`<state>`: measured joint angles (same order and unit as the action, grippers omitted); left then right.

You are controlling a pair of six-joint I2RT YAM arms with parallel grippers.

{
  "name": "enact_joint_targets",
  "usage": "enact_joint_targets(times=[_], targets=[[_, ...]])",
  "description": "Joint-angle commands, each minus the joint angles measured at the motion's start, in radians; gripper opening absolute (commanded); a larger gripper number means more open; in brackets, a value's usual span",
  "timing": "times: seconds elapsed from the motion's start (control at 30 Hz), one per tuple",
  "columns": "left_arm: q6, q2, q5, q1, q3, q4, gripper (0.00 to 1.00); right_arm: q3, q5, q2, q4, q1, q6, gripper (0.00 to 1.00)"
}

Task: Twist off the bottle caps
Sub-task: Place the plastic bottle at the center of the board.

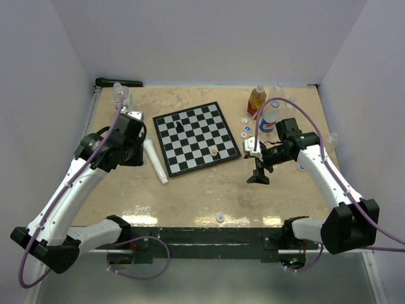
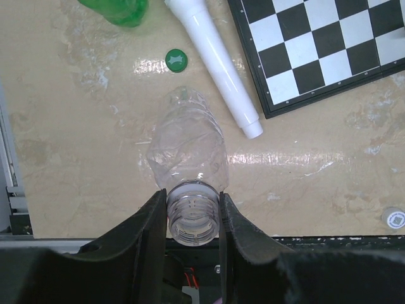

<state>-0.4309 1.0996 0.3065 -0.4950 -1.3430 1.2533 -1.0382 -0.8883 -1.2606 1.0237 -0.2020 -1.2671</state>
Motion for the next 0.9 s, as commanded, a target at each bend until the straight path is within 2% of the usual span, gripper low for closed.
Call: enact_joint_targets(times=[0.0, 0.63, 0.87], targets=[[-0.040, 0.005, 0.006, 0.012, -0.008, 0.021, 0.00, 0.004, -0.023, 0.032, -0.004, -0.004, -0.003, 0.98], [-0.016, 0.111, -0.067, 0.090, 0.044, -0.025, 0.00, 0.006, -0.047, 0.075, 0.023, -0.005, -0.037, 0.98], [0.053, 0.114, -0.066, 0.188, 0.034, -0.063, 0.00, 0.009, -0.044, 0.072, 0.018, -0.005, -0.035, 0.98]])
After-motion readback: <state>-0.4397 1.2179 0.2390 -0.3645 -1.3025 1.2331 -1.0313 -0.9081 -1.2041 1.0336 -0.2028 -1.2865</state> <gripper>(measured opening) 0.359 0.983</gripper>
